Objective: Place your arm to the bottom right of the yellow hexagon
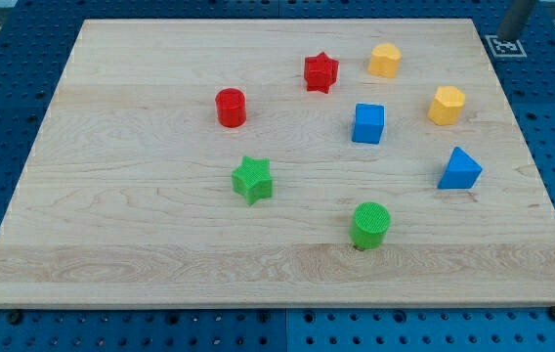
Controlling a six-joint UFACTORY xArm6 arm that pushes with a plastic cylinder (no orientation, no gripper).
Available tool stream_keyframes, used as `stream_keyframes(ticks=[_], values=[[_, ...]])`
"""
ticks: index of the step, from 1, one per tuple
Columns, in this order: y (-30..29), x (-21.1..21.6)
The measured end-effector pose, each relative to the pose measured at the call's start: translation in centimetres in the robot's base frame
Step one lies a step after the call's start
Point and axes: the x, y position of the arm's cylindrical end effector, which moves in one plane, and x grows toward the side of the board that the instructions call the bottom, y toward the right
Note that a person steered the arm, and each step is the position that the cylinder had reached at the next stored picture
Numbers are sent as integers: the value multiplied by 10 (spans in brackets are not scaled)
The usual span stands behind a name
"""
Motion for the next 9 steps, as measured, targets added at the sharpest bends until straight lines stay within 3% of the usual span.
stream_keyframes(ticks=[5, 7, 8, 9], values=[[2, 186], [2, 190], [1, 220], [-36, 233]])
